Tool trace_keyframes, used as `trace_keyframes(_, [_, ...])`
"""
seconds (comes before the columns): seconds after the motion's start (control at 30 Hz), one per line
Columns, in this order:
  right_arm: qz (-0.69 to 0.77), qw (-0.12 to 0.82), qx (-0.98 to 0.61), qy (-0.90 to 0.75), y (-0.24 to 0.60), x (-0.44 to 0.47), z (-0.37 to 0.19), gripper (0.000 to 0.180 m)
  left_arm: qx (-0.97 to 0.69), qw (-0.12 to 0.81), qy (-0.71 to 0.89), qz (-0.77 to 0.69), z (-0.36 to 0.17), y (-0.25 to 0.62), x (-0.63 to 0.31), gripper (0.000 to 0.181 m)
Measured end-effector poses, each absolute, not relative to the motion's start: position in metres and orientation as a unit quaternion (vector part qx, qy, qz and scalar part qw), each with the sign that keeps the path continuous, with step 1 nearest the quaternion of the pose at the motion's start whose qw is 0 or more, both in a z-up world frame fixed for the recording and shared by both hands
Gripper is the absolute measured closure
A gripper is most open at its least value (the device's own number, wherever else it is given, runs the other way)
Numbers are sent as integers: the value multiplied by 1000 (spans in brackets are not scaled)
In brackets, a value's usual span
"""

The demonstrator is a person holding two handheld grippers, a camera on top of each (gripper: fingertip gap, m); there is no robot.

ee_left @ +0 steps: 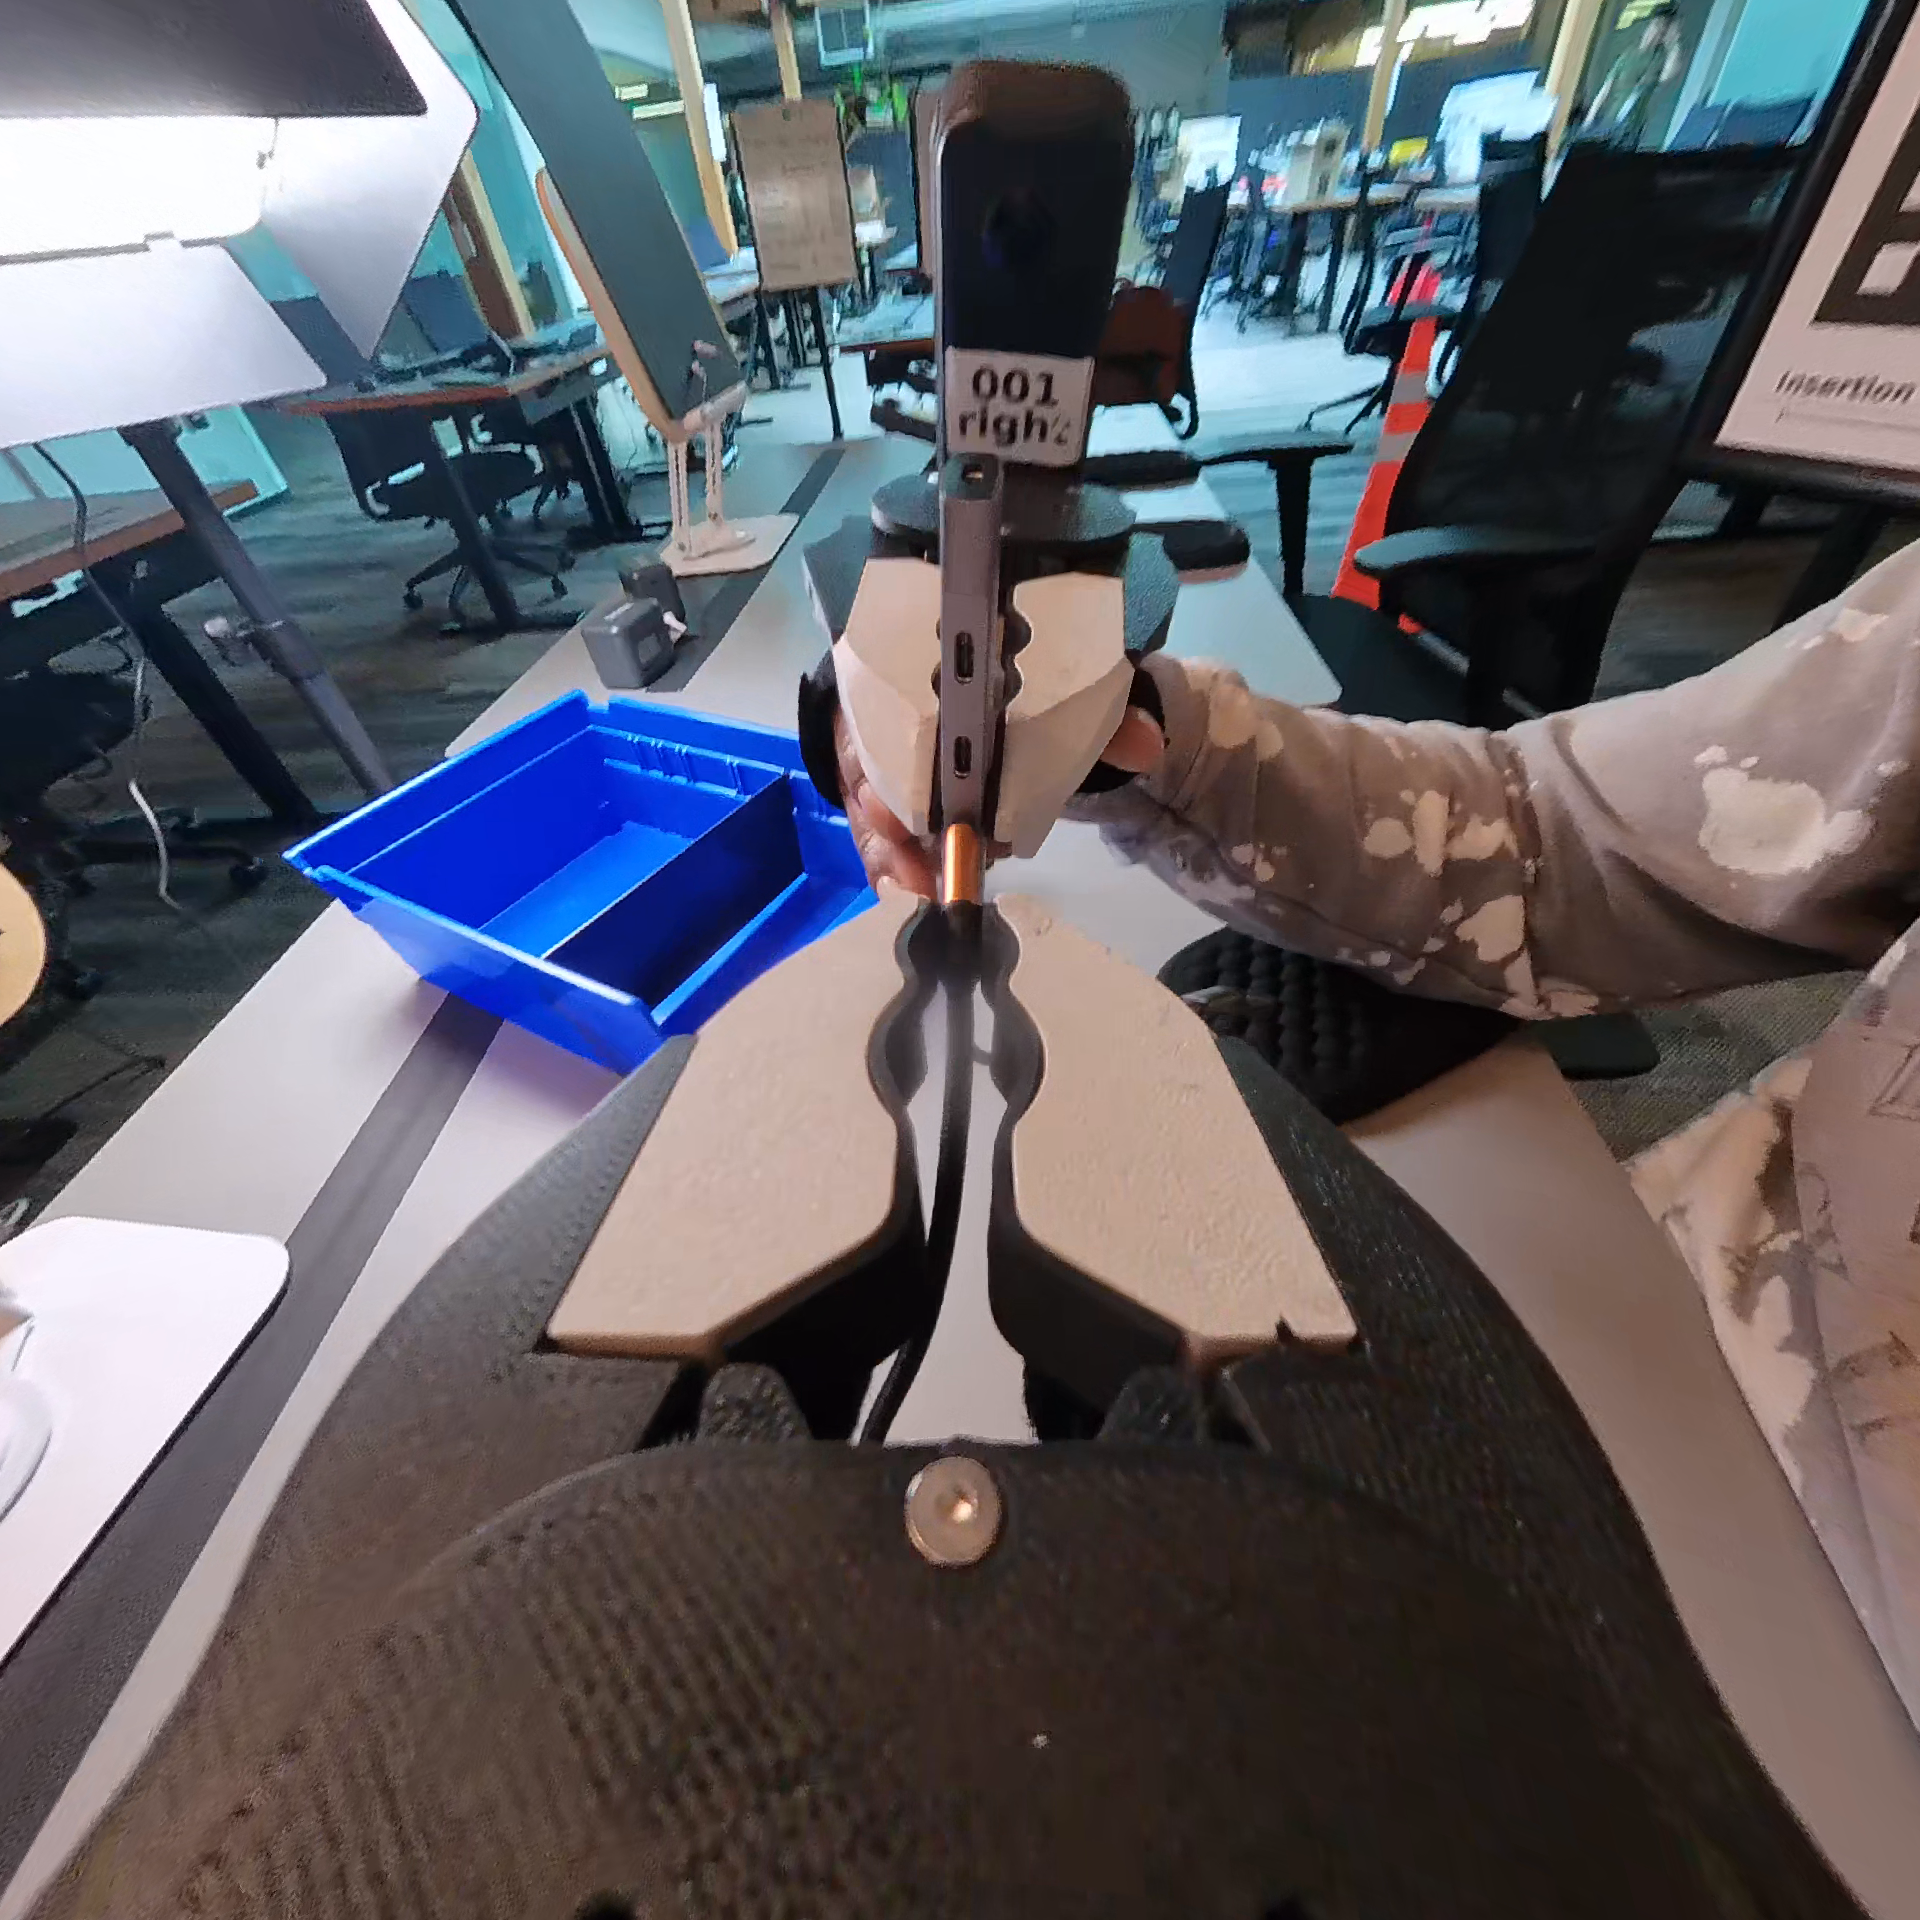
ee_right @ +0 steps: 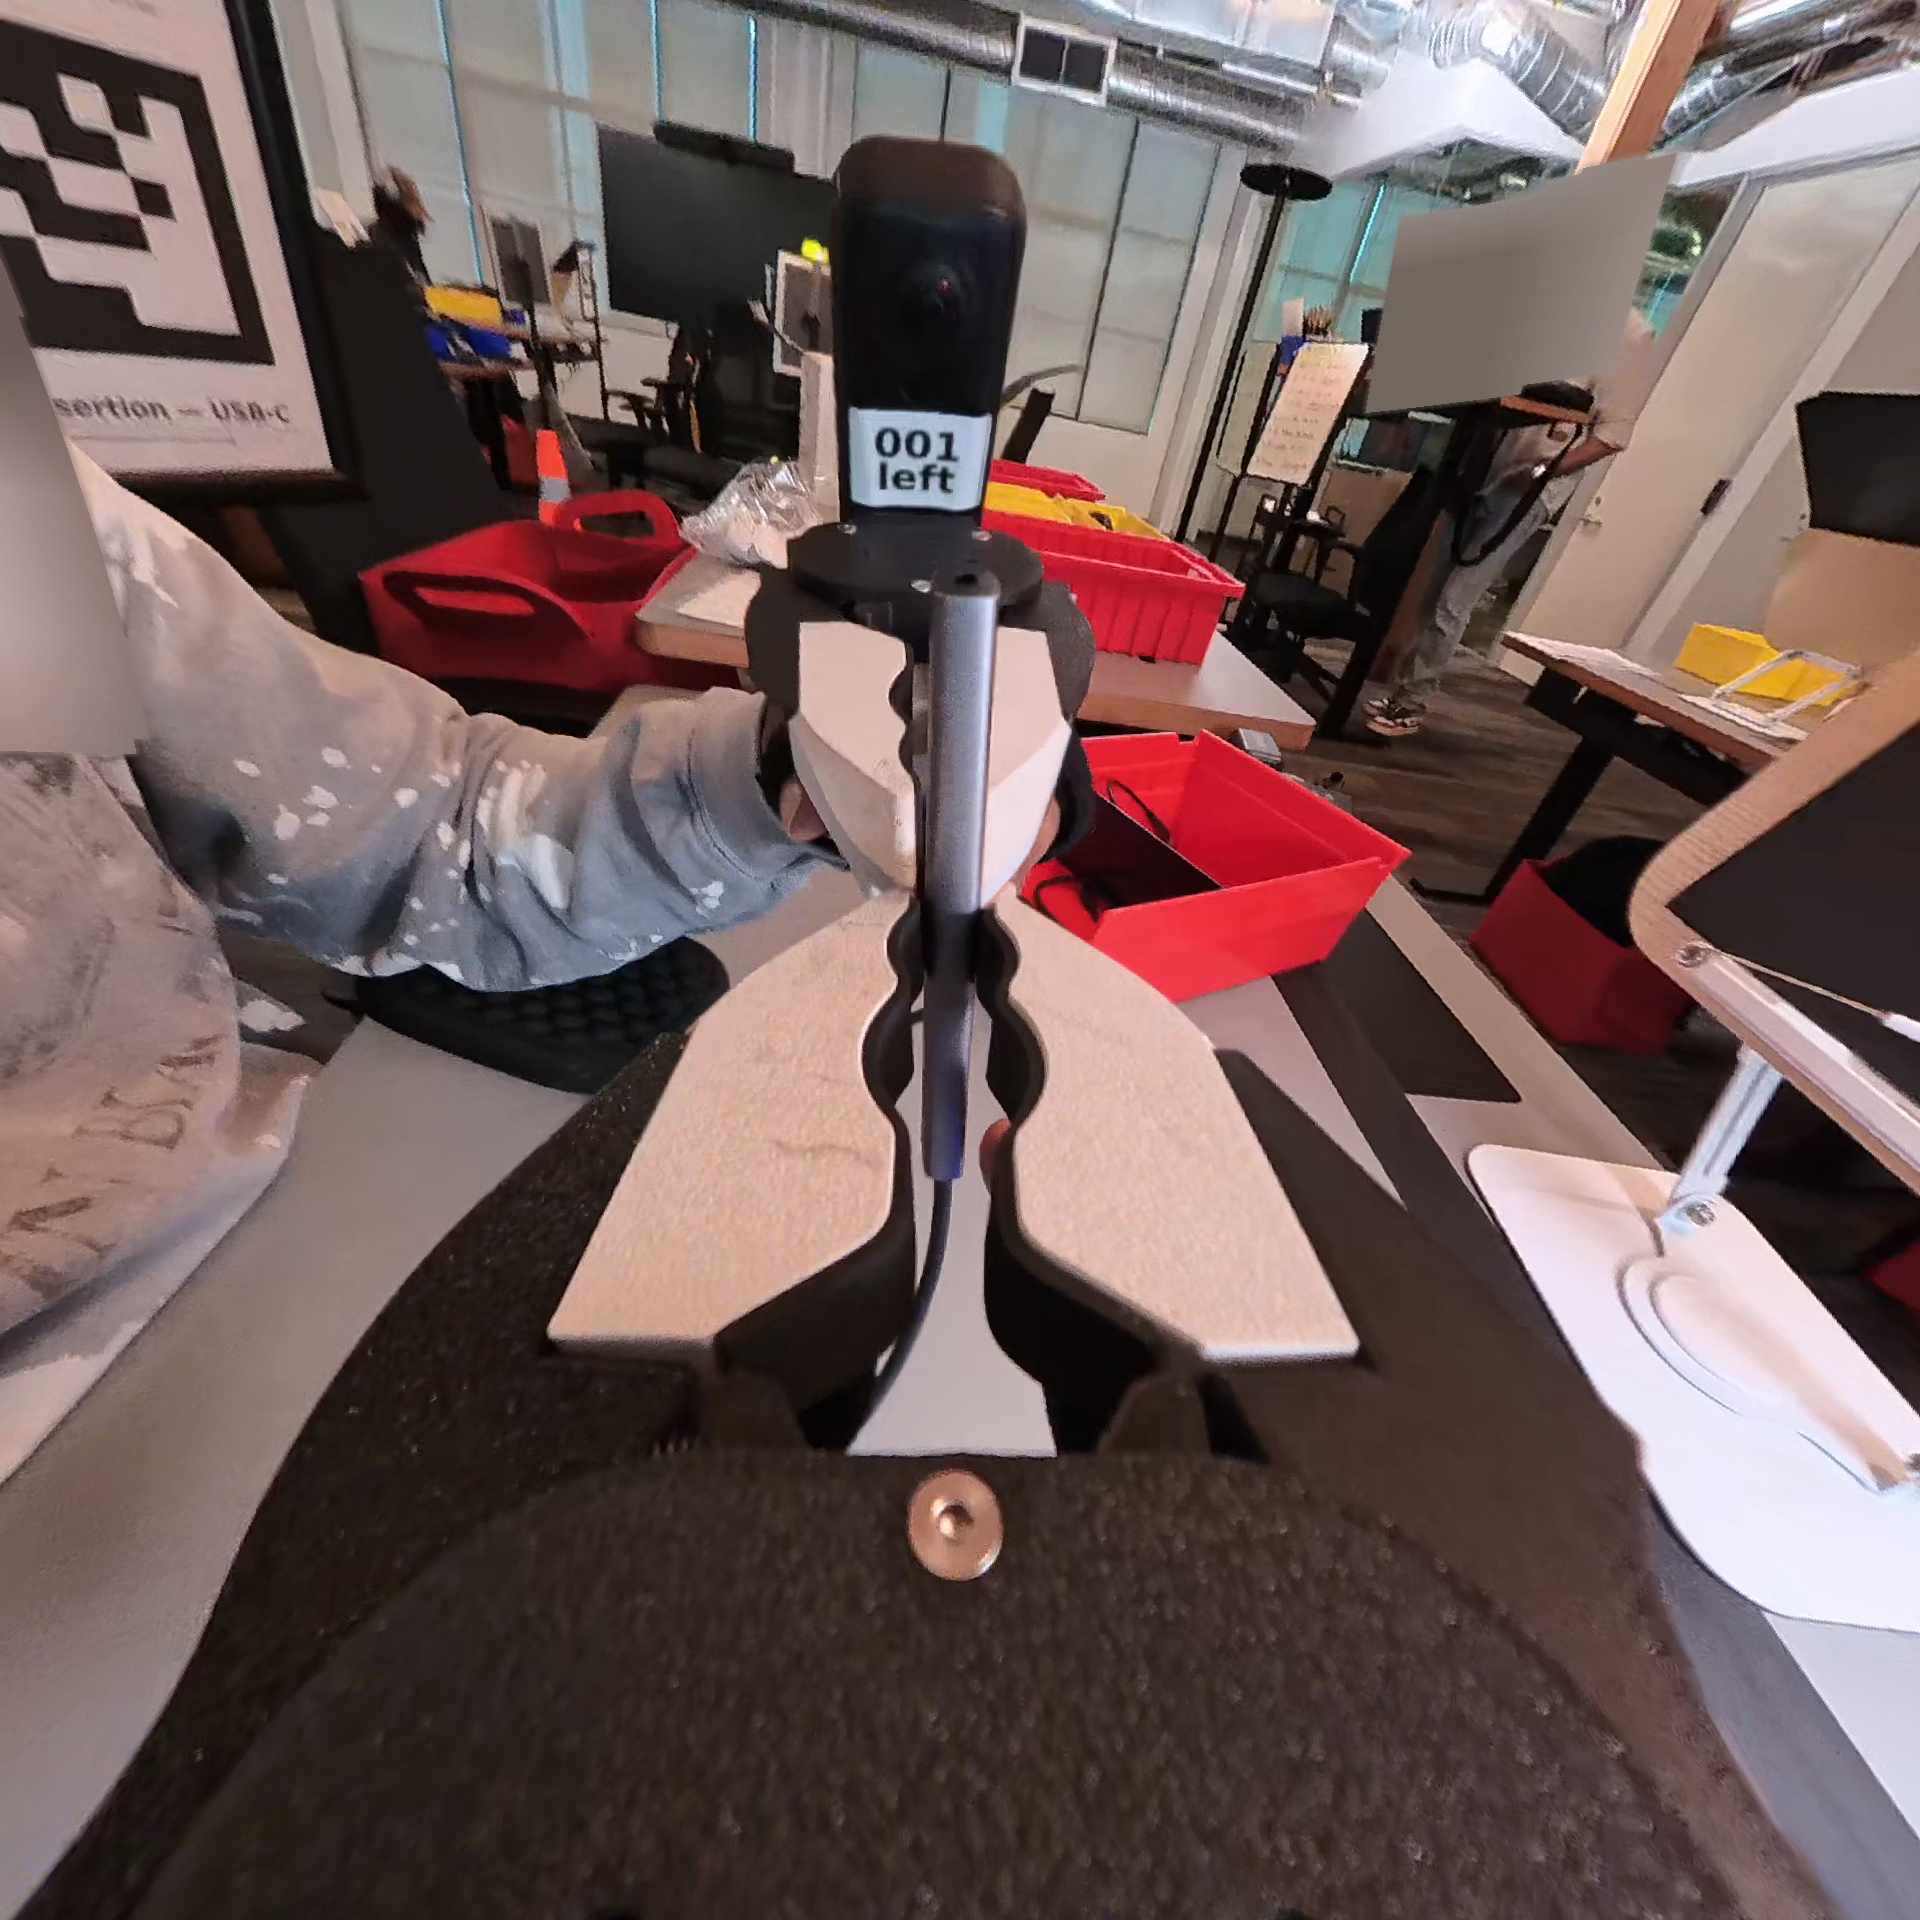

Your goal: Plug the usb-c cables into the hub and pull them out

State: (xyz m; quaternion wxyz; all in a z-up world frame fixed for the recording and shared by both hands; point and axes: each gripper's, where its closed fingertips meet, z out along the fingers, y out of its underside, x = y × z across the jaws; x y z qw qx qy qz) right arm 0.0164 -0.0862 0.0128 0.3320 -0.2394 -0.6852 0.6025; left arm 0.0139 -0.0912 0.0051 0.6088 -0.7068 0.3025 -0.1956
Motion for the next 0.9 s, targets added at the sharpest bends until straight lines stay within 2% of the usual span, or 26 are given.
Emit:
trace_keyframes(0.4, [631,295,-238,-677,-88,15,8,170,-709,598,303,-221,2,-93,14,173])
trace_keyframes(0.57, [612,321,-244,-680,-88,8,6,171,-710,599,302,-214,3,-92,6,173])
trace_keyframes(0.9, [593,315,-234,-704,-91,12,0,171,-707,599,300,-227,6,-96,8,171])
